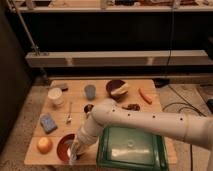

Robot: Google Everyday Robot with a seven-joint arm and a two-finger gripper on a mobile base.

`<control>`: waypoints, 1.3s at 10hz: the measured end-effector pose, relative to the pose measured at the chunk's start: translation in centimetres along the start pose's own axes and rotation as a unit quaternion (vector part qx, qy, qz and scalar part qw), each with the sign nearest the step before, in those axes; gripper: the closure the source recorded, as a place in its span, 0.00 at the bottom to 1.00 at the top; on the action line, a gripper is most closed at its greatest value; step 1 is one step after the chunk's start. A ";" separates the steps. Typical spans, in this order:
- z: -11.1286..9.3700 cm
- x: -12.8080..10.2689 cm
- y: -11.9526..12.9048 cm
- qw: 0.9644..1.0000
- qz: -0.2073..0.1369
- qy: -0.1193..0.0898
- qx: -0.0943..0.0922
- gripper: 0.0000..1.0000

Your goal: Wipe red bowl with towel

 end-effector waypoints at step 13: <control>6.2 1.7 -7.4 0.985 -0.103 -0.135 0.018 1.00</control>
